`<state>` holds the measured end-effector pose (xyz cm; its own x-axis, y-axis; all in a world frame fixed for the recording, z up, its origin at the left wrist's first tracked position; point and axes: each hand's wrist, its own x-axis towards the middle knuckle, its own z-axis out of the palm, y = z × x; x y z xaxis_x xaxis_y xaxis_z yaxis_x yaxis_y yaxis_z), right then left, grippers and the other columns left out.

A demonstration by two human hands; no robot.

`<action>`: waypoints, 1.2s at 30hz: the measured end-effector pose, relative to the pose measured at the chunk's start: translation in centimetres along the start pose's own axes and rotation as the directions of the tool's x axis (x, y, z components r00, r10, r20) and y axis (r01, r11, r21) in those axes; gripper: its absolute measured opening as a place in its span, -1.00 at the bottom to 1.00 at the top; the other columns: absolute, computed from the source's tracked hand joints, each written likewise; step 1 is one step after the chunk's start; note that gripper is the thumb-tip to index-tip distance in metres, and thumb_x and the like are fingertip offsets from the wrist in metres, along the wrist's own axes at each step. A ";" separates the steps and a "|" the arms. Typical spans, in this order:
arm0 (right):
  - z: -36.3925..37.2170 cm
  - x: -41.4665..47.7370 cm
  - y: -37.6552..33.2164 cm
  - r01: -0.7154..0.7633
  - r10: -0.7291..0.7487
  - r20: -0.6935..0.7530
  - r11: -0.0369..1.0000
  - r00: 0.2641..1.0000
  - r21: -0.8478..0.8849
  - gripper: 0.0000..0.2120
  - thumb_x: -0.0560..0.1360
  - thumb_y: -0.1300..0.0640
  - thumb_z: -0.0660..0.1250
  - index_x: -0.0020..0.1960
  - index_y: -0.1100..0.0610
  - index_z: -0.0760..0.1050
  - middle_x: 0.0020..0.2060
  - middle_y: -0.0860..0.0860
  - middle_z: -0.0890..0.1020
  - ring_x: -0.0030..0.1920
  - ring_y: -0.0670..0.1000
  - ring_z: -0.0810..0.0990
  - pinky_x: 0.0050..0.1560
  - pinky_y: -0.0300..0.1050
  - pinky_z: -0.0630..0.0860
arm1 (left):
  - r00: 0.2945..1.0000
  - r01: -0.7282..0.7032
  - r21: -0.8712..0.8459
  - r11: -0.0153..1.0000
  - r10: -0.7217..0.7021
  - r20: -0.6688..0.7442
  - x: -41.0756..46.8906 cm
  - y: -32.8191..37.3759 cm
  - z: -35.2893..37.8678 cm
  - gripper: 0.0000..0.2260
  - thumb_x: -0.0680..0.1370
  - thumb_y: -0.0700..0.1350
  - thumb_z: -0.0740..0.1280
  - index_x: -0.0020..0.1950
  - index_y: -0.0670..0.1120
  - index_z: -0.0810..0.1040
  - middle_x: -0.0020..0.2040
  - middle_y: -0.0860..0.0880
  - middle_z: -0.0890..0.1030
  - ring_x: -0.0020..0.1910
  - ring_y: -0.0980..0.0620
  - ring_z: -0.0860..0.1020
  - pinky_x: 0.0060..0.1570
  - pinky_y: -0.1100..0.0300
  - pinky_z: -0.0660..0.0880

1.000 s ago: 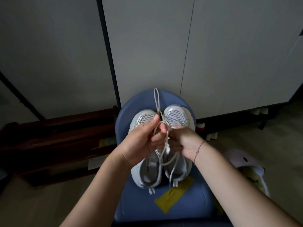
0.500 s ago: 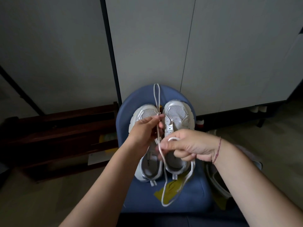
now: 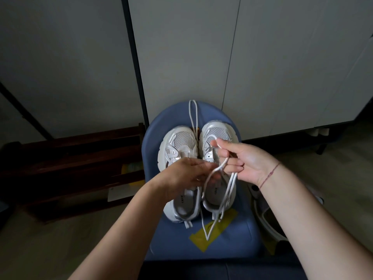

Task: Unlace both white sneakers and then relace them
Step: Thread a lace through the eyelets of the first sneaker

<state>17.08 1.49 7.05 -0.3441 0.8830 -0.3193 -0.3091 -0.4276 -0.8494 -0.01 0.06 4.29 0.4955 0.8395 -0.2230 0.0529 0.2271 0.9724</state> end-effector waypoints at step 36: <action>-5.0 -2.8 -3.7 0.115 -0.123 -0.135 0.991 0.983 -0.067 -0.75 0.56 0.03 0.15 -0.25 0.13 0.32 -0.60 -0.09 0.23 -0.68 -0.19 0.13 -0.70 -0.37 0.04 | 0.758 -0.231 -0.269 0.935 0.000 -0.653 1.4 -0.9 -3.7 -0.82 0.62 -0.11 0.29 -0.08 -0.16 0.62 -0.40 0.00 0.34 -0.62 0.18 0.21 -0.63 0.34 0.19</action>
<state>23.58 1.62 9.02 -0.1807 0.9468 -0.2663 -0.2864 -0.3097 -0.9067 -2.52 2.85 2.83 -0.1903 0.9582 -0.2134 -0.2979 0.1508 0.9426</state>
